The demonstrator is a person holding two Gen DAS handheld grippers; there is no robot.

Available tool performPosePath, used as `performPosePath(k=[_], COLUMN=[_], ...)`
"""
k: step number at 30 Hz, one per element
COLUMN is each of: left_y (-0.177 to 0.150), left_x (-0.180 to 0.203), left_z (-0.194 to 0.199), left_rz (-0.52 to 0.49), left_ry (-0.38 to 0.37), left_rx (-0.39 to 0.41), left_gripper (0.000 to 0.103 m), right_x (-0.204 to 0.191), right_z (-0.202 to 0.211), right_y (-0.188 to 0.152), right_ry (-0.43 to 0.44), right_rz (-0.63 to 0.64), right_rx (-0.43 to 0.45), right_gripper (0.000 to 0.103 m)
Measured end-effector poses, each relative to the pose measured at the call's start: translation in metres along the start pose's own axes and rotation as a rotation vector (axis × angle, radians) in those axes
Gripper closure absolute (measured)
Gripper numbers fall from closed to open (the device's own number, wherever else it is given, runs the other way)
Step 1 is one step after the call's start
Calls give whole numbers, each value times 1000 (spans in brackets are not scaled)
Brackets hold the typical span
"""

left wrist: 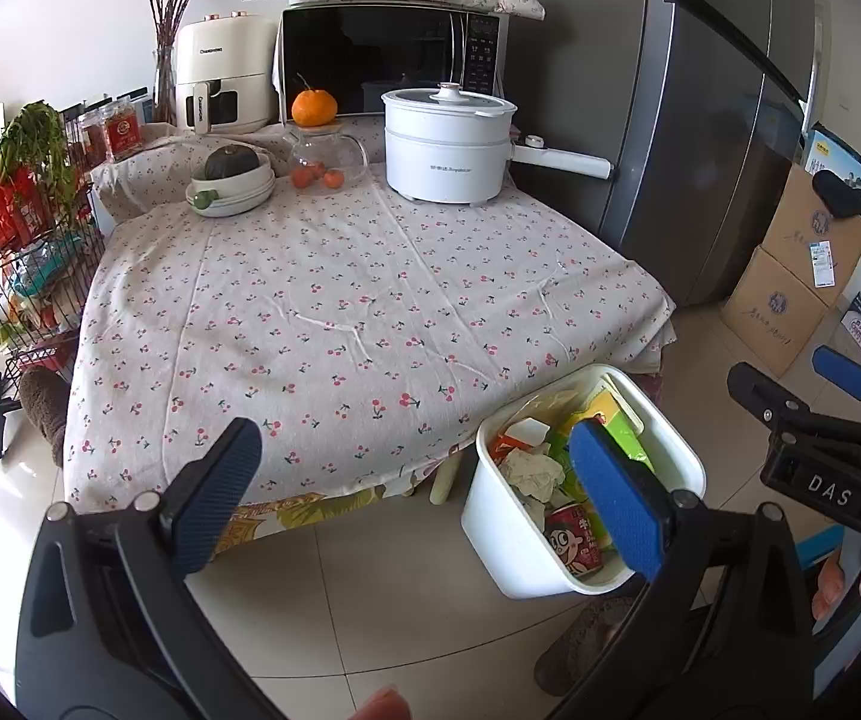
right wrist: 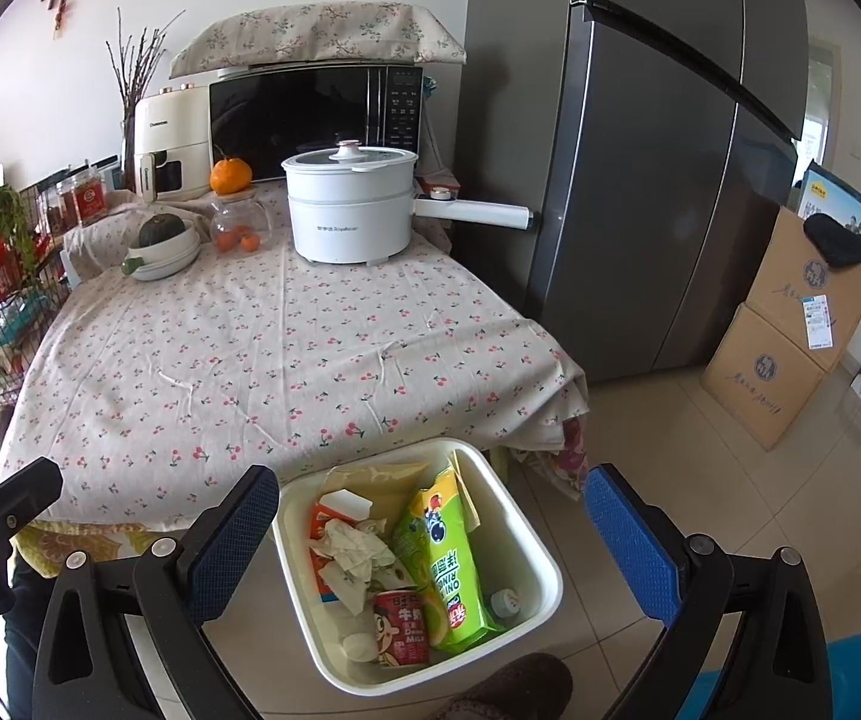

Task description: Collect trash

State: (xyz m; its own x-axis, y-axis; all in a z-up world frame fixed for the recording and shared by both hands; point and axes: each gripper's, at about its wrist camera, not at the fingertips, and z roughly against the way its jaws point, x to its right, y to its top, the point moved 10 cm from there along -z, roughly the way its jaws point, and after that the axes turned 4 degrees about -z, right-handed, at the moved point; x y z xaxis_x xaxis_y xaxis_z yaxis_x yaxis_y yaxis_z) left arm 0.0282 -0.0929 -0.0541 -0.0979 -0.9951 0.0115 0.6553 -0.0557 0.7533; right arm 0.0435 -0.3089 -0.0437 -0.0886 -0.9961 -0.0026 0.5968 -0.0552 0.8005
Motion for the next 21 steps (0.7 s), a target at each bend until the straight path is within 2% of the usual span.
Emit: performPosePath(k=[21], left_y=[0], left_x=[0], left_z=[0], left_rz=[2], left_ry=[4], left_rx=[-3], left_gripper=[1], right_x=[4], right_z=[-2], right_y=[-1], right_ry=[-4], right_rz=[0], right_rx=[1], right_gripper=[0])
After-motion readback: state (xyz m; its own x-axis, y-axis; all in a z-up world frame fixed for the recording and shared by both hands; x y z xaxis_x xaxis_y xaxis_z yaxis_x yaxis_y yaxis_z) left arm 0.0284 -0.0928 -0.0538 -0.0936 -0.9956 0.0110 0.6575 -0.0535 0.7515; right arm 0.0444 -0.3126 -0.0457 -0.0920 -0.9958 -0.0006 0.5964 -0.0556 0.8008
